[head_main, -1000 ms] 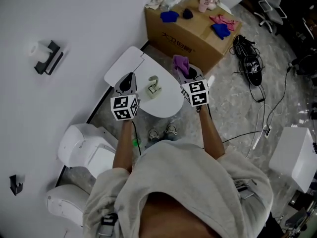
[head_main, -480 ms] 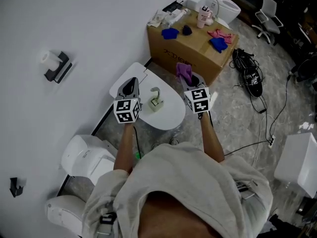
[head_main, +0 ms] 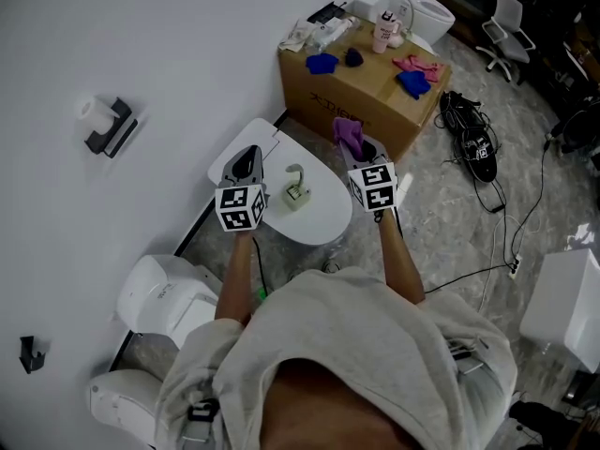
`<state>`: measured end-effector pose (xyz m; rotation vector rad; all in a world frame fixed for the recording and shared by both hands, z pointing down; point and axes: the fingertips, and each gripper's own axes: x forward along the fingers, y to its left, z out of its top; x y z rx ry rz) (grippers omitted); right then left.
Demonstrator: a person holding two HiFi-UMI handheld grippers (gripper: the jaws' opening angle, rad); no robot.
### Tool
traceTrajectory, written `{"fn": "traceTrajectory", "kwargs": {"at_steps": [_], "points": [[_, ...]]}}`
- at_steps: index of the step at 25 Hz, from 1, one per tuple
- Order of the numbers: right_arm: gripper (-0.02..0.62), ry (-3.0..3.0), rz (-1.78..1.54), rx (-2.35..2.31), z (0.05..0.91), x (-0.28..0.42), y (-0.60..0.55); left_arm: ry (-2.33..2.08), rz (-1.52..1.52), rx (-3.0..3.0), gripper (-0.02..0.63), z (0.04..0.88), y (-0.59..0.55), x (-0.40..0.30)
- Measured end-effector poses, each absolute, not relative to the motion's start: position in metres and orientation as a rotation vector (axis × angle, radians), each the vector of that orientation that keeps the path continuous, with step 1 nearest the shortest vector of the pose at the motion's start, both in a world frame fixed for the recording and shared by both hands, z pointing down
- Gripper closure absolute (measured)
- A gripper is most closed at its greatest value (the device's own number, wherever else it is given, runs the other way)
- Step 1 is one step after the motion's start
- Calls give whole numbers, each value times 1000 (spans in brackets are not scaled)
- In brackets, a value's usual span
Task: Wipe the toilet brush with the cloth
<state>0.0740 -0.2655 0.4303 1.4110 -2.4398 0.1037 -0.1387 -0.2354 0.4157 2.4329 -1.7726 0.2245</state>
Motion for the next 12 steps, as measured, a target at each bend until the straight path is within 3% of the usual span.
{"fn": "traceTrajectory", "kwargs": {"at_steps": [12], "points": [[494,-2433,131,1402,441,69,-270,-1767,235,2425,586,421,-240,-143]]}}
